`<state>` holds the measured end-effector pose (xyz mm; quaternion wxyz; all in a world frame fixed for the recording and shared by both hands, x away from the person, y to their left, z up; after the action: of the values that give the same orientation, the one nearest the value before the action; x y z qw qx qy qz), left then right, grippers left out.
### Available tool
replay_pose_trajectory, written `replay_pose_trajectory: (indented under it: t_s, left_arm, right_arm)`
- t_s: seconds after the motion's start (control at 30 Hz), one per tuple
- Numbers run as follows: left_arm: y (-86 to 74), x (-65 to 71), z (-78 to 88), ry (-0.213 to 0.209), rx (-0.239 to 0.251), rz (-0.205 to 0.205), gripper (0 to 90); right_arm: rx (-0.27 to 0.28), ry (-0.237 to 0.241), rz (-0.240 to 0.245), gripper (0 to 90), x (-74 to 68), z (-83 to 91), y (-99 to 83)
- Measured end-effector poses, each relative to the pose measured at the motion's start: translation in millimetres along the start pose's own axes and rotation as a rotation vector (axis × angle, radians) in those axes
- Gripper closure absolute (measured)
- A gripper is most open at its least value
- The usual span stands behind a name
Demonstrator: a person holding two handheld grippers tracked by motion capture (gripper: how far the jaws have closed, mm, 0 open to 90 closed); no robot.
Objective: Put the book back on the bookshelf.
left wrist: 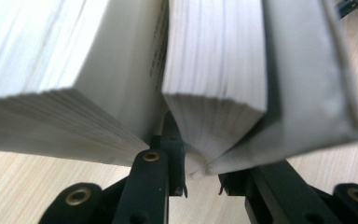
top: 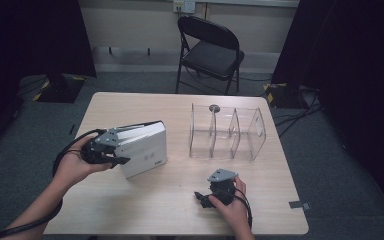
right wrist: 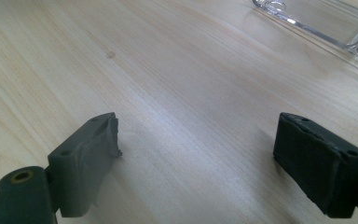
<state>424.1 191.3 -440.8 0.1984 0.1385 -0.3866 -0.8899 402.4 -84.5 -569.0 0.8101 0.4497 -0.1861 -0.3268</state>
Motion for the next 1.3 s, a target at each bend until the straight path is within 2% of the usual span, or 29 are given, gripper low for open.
replay_pose_trajectory:
  t_s: [0.2,0.67,0.73,1.07,1.23,1.3]
  left_arm:
    - [-0.2,3.2,1.2,-0.009,-0.012,0.013,75.4]
    - [-7.1,19.7,12.0,-0.071,-0.007,-0.018,75.5]
    - [-9.2,20.4,14.4,-0.075,-0.018,-0.033,75.5]
    - [-9.8,20.9,15.1,-0.089,-0.005,-0.047,74.7]
    - [-9.1,20.8,15.3,-0.098,-0.007,-0.027,73.2]
    - [-7.2,20.3,16.3,-0.107,0.007,-0.013,71.7]
  right_arm:
    - [0.000,0.000,0.000,12.7,0.0,0.0,0.0]
    - [0.000,0.000,0.000,12.6,0.1,0.0,0.0]
    - [-0.001,0.000,-0.001,12.7,0.0,0.1,-0.1]
    - [0.000,0.000,0.000,12.7,0.1,0.0,0.0]
    - [-0.001,-0.001,0.000,12.6,0.2,0.0,-0.1]
    - [-0.001,-0.001,-0.001,12.7,0.2,0.0,-0.1]
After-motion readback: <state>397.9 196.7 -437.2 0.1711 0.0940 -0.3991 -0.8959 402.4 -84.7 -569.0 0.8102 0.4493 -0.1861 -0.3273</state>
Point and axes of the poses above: each handheld gripper's, and its own axes: z roughly backward along the jaws, y roughly out of its top, x roughly to its right, the point moved 10 cm from there along -z, roughly forward along the jaws, and after that the axes turned 11 degrees about x, right-handed, at the moved point
